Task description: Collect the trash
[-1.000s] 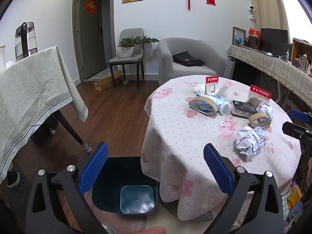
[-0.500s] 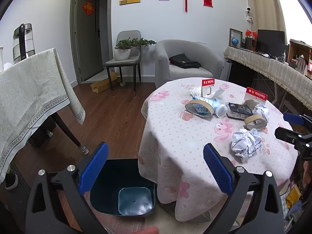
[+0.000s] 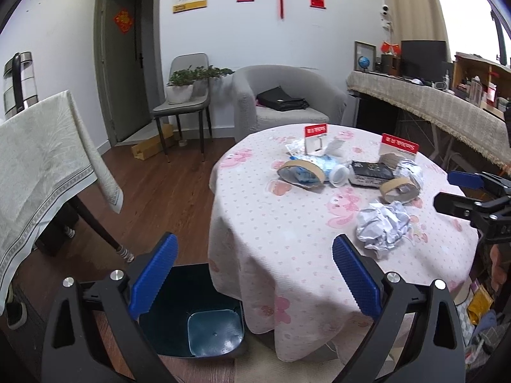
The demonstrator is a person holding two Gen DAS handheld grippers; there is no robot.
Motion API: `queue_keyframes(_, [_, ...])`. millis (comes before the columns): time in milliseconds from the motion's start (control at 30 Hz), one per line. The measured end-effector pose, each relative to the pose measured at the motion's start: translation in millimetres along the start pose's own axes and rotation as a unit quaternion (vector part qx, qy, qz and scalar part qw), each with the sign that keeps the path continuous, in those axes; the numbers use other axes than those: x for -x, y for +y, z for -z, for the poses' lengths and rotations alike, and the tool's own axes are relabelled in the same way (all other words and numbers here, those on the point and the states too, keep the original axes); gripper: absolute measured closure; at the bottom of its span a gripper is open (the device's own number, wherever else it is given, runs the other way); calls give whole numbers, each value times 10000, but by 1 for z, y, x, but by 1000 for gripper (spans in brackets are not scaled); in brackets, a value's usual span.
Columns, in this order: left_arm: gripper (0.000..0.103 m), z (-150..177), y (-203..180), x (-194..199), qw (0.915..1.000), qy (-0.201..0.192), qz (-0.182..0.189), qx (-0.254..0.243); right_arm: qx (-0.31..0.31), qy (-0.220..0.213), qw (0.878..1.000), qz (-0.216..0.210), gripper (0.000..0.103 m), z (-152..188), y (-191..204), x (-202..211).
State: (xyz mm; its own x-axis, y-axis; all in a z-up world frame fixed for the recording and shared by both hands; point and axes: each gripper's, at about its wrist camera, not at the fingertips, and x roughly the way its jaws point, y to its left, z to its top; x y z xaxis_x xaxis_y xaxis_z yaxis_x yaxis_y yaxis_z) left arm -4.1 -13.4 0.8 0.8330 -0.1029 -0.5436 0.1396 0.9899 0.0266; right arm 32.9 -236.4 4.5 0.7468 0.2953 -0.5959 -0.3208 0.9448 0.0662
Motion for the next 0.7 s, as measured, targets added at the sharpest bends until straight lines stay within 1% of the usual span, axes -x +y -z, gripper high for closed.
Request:
queue_keyframes(200, [5, -4, -8, 4, 9996, -60, 220, -161, 38, 50, 10000, -45, 3, -2, -1, -3])
queue_keyframes(300, [6, -6, -11, 3, 9990, -48, 405, -199, 27, 74, 10000, -11, 3, -2, -3, -4])
queue_keyframes(433, [12, -7, -17, -1, 9978, 19, 634, -217, -16, 109, 9999, -74, 3, -3, -8, -6])
queue_keyframes(533, [14, -9, -25, -3, 9963, -3, 807, -283, -38, 144, 9998, -112, 3, -4, -13, -8])
queue_keyframes(700, [20, -13, -39, -13, 9930, 76, 1106, -407, -115, 209, 9992, -336, 3, -3, -23, -13])
